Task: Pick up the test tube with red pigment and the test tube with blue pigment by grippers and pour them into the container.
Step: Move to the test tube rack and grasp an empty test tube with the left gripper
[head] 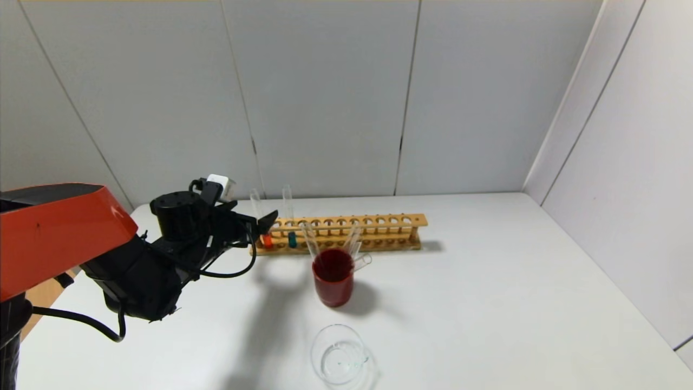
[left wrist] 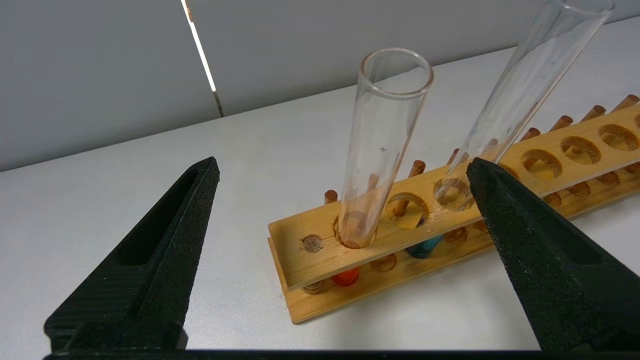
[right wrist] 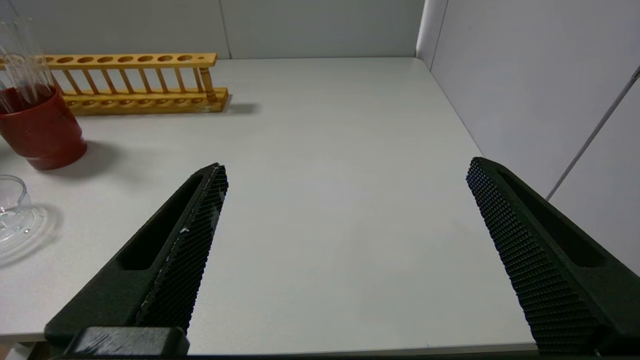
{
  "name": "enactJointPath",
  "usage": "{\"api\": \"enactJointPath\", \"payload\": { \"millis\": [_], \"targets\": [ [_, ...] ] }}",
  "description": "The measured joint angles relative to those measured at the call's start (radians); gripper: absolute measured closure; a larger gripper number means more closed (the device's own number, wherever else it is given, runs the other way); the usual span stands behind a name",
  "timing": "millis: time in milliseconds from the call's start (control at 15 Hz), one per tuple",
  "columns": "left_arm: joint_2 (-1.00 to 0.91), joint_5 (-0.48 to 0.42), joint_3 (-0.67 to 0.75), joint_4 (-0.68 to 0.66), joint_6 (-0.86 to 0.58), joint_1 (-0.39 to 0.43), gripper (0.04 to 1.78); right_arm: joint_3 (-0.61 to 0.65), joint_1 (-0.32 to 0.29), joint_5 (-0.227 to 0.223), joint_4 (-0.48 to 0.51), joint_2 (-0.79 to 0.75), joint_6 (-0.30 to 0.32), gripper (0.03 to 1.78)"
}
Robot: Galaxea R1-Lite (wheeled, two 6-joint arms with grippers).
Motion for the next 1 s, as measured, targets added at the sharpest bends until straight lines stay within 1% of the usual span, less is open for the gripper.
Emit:
{"api": "enactJointPath", "payload": {
  "millis": [400,533,667,733,800,1000],
  "targets": [
    [0.016,0.012,-0.036,0.013,-0.002,-0.003,0.07,0.000,0.000,0.000,0.000,0.000,0.000,0.07],
    [0.022,0.025,-0.049,0.031,-0.002,-0.003,0.14,0.000,0.000,0.000,0.000,0.000,0.000,0.07],
    [0.030,0.027,-0.057,0.031,-0.003,-0.003,0.31,0.000,0.000,0.000,0.000,0.000,0.000,0.07],
    [0.035,0.028,-0.061,0.033,-0.003,-0.004,0.44,0.000,0.000,0.000,0.000,0.000,0.000,0.07],
    [0.039,0.028,-0.065,0.034,-0.002,-0.005,0.58,0.000,0.000,0.000,0.000,0.000,0.000,0.07],
    [0.048,0.027,-0.074,0.036,-0.002,-0.011,1.15,0.000,0.000,0.000,0.000,0.000,0.000,0.07]
  ]
}}
